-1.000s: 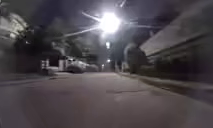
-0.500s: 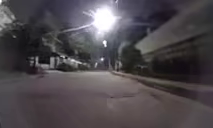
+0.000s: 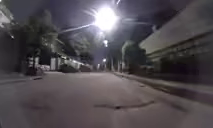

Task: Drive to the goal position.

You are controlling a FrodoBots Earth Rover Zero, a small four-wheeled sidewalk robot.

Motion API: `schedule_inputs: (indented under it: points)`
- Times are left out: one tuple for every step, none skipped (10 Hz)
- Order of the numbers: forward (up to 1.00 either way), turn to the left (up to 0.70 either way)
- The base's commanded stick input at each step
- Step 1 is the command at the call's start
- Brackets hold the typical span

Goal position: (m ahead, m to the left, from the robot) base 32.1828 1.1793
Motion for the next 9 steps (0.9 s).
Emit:
schedule_inputs:
  points:
    - [1.00, 0.00]
    - [1.00, 0.00]
    - [1.00, 0.00]
    - [1.00, 0.00]
    - [1.00, -0.19]
    - [1.00, -0.40]
    - [1.00, -0.40]
    - [1.00, -0.10]
    - [1.00, 0.00]
